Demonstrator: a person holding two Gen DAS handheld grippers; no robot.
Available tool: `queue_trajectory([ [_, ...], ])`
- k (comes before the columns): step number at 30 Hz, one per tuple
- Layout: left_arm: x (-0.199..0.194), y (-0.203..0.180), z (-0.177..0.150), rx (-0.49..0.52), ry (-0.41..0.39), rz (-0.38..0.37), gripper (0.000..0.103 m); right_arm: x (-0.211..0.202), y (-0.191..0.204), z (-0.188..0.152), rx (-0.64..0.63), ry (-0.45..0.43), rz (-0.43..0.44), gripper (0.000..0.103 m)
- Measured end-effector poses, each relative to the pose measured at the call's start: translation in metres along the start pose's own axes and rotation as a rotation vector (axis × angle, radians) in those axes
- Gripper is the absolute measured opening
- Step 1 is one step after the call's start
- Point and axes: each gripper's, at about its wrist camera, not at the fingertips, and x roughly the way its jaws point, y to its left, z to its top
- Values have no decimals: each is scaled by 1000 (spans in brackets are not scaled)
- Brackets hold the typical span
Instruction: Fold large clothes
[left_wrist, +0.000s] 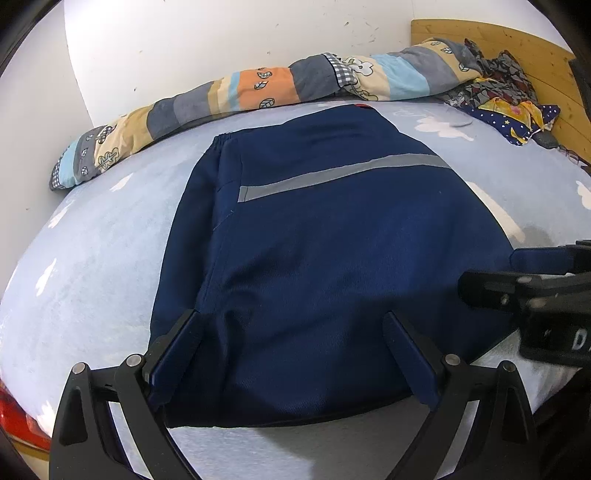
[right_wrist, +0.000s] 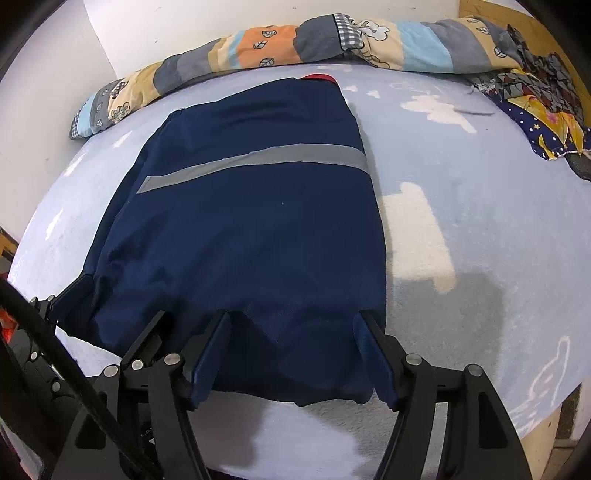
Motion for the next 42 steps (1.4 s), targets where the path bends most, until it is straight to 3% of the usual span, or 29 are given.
queue_trajectory([
  [6,-3,1,1,-8,-1,-8,97,-22,-1,-2,23,-41,18,73],
  [8,-6,1,2,-13,-1,-17,97,-39,-20,0,-33,-44,-107,73],
  [13,-23,1,6,-29,-44,-67,97,-53,-14,3,-60,-107,-154,73],
  [20,-40,-5,16,3,-104,-19,97,-65,-18,14,-53,-129,-152,73],
  [22,-38,-5,19,13,-85,-4,97,-71,-18,16,-54,-126,-152,73],
  [24,-36,-6,20,20,-65,4,97,-52,-19,13,-4,-67,-105,73],
  [31,-33,-5,21,38,-21,-8,97,-52,-18,14,-10,-54,-99,73],
  [42,-32,-2,22,37,-17,-38,97,-43,-19,9,2,-9,-98,73],
])
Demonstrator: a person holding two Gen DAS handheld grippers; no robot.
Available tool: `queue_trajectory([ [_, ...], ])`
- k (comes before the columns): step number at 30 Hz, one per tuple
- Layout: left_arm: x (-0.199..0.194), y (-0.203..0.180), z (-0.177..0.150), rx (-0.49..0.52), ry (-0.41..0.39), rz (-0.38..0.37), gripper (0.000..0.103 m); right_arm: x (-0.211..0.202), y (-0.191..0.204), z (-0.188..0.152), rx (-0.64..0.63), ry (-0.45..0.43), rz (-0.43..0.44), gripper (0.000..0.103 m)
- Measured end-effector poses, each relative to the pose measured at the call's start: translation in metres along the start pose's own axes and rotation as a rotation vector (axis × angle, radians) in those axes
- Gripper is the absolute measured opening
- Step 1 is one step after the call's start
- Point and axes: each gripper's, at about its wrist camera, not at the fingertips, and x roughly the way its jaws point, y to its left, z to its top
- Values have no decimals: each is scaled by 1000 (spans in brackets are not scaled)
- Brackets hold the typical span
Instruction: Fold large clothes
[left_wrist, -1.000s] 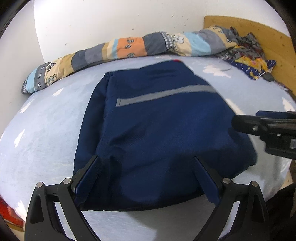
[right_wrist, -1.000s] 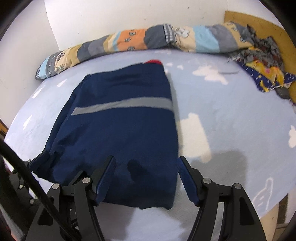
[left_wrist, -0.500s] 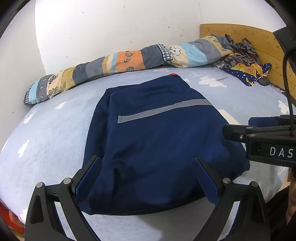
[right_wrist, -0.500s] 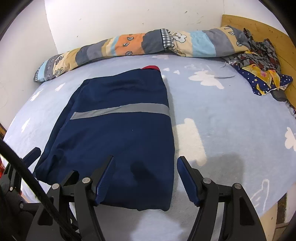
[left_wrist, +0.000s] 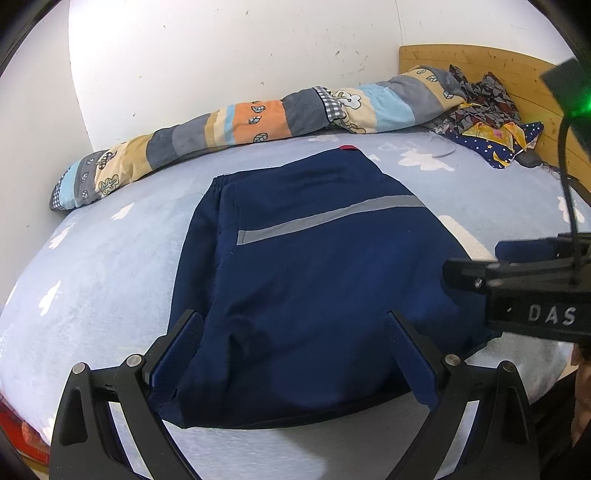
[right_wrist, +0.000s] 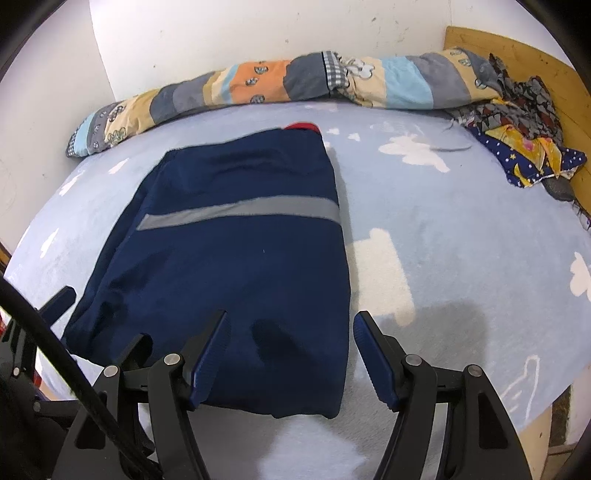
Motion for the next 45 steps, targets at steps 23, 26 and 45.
queue_trajectory([
  [23,-8,8,2,2,-33,-28,97,3,2,2,11,-37,11,73],
  [26,-9,8,2,-2,-41,-31,97,-2,4,4,-4,-57,0,73],
  [45,-14,7,5,-2,-45,-21,97,-8,5,2,-23,-71,-15,73],
])
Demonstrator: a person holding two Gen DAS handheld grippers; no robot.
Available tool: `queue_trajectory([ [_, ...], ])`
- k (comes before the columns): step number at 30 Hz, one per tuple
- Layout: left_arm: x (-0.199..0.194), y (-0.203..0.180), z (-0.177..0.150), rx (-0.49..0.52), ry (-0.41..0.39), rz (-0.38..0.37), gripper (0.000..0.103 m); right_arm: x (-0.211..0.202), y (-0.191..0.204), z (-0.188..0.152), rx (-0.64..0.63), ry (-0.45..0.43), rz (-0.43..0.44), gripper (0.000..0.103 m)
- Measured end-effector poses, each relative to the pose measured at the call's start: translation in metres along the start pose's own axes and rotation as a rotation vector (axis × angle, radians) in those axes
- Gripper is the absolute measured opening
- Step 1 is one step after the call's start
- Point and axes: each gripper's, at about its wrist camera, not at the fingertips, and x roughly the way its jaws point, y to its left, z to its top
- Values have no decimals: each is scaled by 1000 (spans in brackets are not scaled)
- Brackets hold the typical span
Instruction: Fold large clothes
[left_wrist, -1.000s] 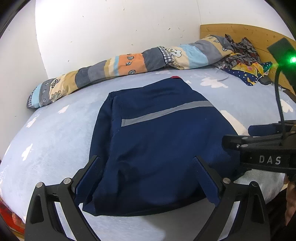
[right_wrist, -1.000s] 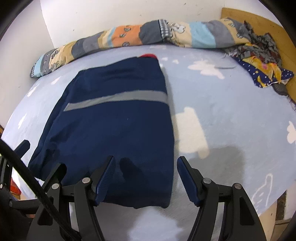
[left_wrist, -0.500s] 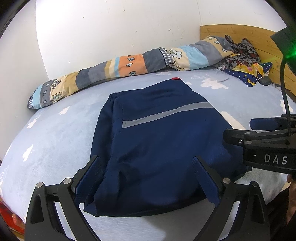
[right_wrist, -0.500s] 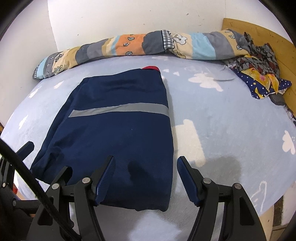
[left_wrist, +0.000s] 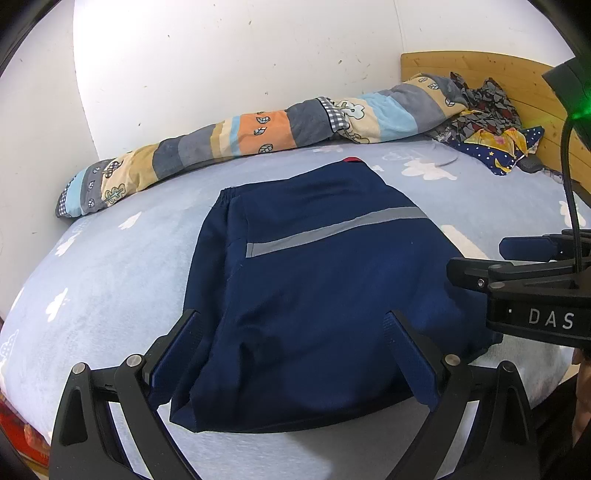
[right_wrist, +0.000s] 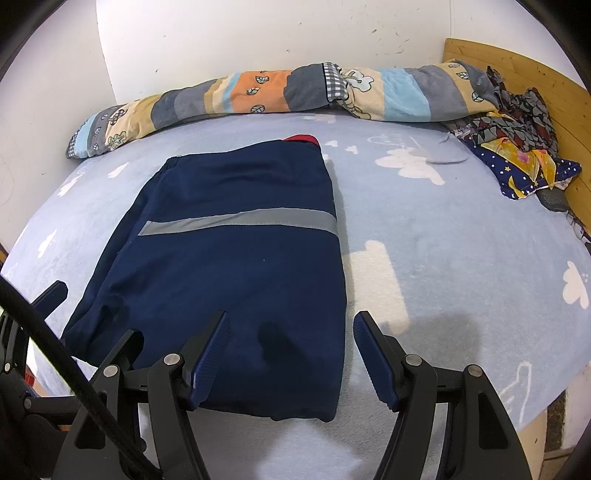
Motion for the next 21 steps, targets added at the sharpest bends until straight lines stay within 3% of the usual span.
queue_trajectory([
  [21,-3,-1,3,-3,-5,16,97,-1,2,3,6,-4,1,74],
])
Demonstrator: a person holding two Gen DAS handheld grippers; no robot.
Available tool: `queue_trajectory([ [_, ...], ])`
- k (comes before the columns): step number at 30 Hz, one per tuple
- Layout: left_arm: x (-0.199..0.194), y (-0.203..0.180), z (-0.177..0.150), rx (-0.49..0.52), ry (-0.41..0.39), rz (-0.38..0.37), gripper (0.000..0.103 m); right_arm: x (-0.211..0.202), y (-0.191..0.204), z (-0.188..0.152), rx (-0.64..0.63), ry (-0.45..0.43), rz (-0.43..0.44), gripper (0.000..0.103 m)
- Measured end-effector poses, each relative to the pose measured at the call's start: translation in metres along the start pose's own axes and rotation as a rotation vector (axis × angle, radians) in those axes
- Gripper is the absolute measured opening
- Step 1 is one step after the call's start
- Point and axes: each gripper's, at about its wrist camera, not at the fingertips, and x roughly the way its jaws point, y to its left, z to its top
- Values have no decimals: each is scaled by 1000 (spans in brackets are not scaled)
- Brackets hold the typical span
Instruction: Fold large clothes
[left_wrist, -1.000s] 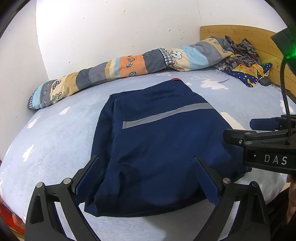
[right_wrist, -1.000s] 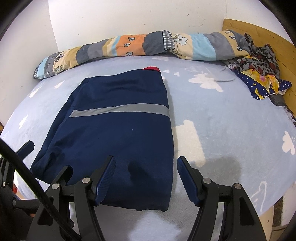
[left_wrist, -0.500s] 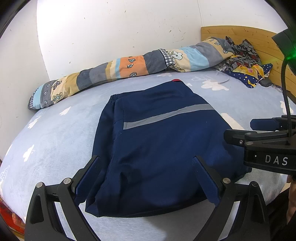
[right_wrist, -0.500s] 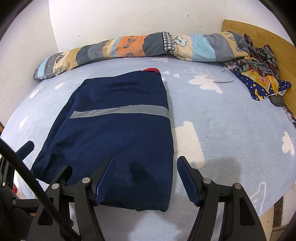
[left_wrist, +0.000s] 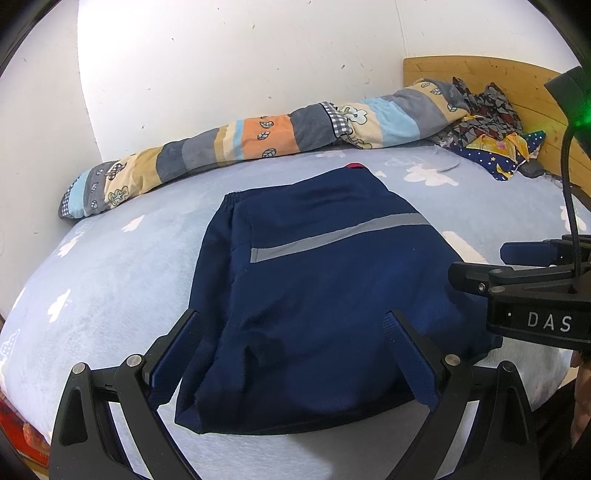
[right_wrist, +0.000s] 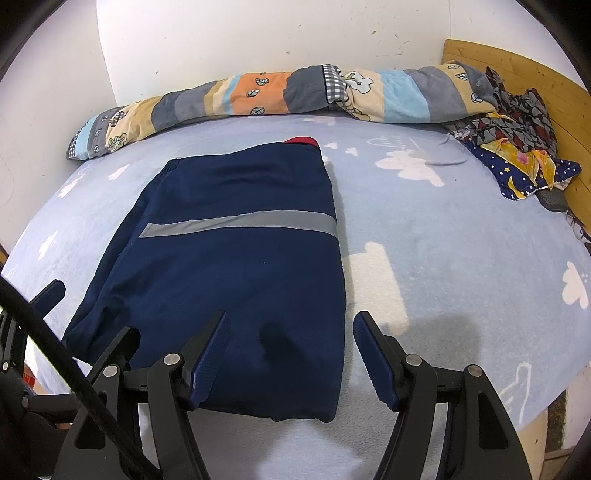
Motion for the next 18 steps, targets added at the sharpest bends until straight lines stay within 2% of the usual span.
queue_trajectory([
  [18,-4,2,0,-7,-8,6,97,0,-4,-2,8,-2,0,74],
])
